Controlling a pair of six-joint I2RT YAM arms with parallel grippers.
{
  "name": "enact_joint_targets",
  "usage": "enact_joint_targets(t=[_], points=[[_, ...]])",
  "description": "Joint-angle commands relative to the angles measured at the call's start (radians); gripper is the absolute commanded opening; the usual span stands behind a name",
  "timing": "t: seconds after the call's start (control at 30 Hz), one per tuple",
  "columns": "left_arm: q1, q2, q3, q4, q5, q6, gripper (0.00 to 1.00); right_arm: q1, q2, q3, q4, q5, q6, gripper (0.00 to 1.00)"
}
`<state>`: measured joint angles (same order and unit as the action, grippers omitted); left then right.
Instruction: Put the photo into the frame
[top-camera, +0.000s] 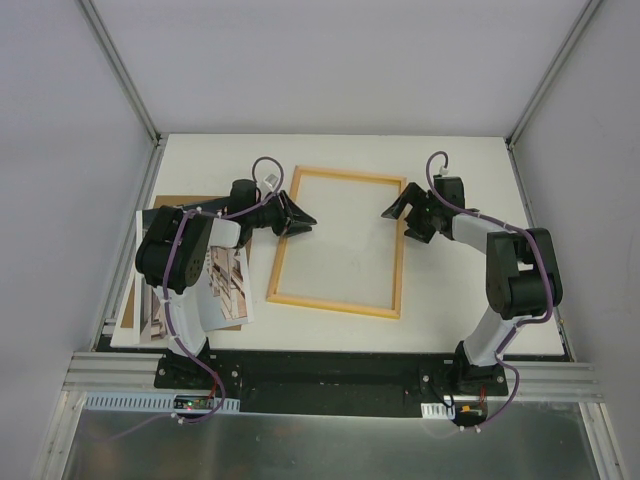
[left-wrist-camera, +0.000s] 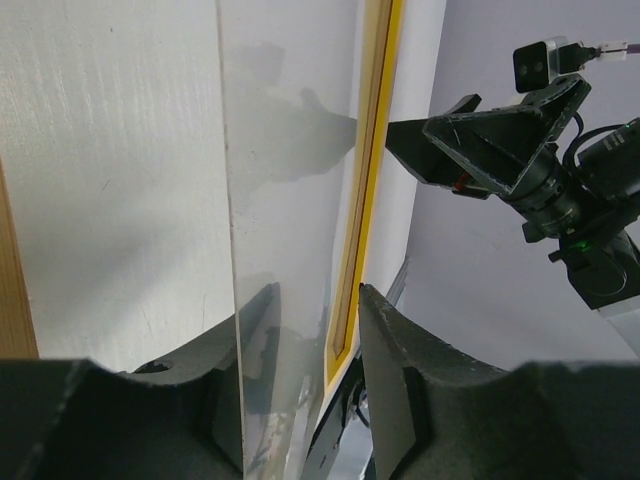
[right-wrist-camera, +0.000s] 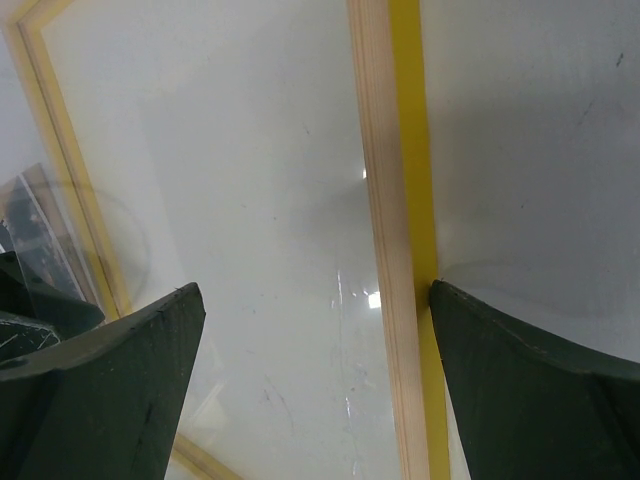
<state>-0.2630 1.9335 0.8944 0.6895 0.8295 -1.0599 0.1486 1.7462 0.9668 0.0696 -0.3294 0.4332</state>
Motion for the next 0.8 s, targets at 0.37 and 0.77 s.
enact_joint_targets(t=[0.37, 0.77], points=[[-0.012, -0.044, 0.135, -0.326, -0.044, 0.218, 0.47, 0.017, 0.006, 0.05, 0.006, -0.03, -0.008, 0.96], [-0.012, -0.073, 0.209, -0.548, -0.131, 0.347, 0.53, 0.02, 0.01, 0.055, 0.004, -0.04, -0.01, 0.97]])
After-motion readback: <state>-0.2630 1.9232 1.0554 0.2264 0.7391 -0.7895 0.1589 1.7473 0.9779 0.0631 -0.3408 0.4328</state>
